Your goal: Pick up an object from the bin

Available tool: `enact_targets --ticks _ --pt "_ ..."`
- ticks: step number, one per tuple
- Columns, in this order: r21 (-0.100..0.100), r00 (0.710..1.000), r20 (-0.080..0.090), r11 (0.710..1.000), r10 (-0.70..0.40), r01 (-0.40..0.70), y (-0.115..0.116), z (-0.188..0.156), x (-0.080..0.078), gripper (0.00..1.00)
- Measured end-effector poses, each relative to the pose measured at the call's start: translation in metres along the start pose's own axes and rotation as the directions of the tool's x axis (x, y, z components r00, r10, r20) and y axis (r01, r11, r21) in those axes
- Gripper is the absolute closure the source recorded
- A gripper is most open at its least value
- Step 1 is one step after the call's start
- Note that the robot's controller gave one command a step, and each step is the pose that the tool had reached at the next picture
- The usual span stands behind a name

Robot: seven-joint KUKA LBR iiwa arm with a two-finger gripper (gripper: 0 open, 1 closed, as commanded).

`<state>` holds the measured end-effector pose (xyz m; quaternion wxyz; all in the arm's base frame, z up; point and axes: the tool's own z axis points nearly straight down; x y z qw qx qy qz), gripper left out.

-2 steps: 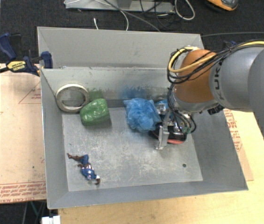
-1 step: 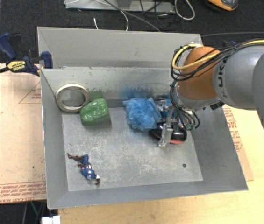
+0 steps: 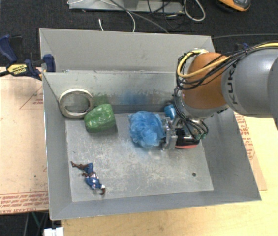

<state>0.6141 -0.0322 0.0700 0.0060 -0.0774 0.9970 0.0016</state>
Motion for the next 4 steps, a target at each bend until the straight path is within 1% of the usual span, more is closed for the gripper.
enact_targets --ticks 1,2,3,4 --pt "0.000 1.000 0.000 1.000 0.000 0.000 0.000 0.000 0.000 1.00" --pt "0.001 1.000 0.009 1.000 -0.004 0.004 0.002 -0.061 -0.002 1.00" --pt "-0.001 1.000 -0.002 1.000 -0.001 0.001 -0.009 -0.099 0.010 1.00" --pt "0.003 1.000 0.003 1.000 -0.029 0.029 -0.001 -0.089 0.007 1.00"
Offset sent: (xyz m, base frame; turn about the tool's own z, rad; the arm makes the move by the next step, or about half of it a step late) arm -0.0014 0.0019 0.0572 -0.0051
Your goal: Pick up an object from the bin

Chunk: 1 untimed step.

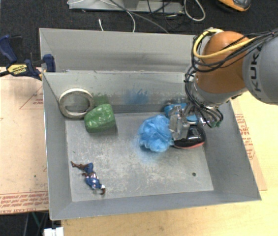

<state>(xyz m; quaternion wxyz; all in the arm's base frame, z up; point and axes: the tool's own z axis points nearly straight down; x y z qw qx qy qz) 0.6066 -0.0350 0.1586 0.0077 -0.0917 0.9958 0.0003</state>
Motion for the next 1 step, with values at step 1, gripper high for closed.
enact_targets --ticks 1 --pt "-0.005 0.988 -0.004 0.988 -0.154 0.154 -0.0121 -0.0660 -0.0103 1.00"
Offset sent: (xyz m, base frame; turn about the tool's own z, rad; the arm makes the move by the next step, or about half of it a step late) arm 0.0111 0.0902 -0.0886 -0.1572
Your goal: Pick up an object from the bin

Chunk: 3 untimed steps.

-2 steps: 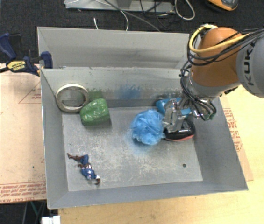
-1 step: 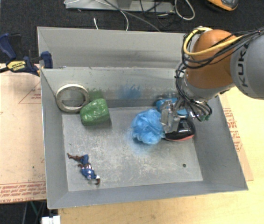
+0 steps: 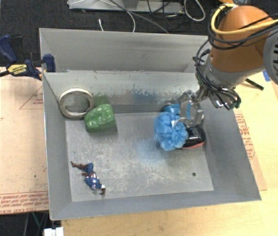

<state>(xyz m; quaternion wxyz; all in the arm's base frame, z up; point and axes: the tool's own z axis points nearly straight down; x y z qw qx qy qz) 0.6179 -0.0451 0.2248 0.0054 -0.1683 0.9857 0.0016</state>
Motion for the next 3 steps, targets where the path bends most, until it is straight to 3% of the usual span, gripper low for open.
enact_targets --ticks 1,2,3 --pt "0.000 1.000 0.004 1.000 -0.013 0.013 0.044 0.060 -0.016 1.00" --pt "0.003 0.992 0.005 0.992 -0.125 0.125 0.041 0.052 -0.025 1.00" --pt "0.006 0.962 0.014 0.962 -0.272 0.272 0.036 0.131 -0.020 1.00"
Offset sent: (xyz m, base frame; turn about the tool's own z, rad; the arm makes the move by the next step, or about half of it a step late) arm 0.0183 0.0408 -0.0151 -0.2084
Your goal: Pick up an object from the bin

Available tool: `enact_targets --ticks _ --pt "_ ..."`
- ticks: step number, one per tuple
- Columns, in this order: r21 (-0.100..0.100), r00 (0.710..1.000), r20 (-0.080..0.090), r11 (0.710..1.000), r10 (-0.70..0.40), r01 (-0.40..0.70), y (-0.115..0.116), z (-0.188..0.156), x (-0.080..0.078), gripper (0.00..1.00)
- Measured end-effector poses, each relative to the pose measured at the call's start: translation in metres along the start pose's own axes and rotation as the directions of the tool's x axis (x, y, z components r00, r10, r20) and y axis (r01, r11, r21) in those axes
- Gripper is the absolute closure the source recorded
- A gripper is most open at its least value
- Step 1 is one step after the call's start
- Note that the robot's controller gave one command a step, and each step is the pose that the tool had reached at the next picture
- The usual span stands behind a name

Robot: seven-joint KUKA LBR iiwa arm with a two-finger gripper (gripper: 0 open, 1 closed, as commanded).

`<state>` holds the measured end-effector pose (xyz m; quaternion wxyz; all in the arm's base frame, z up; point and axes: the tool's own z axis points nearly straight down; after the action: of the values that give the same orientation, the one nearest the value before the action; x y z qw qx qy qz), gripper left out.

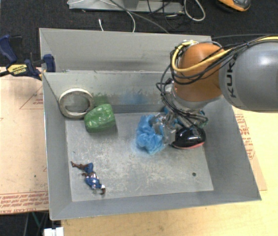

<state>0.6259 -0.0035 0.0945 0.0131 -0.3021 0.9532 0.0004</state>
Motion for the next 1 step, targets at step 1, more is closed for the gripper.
enact_targets --ticks 1 --pt "0.008 1.000 0.006 1.000 -0.001 0.001 0.0005 0.0089 0.0000 1.00"
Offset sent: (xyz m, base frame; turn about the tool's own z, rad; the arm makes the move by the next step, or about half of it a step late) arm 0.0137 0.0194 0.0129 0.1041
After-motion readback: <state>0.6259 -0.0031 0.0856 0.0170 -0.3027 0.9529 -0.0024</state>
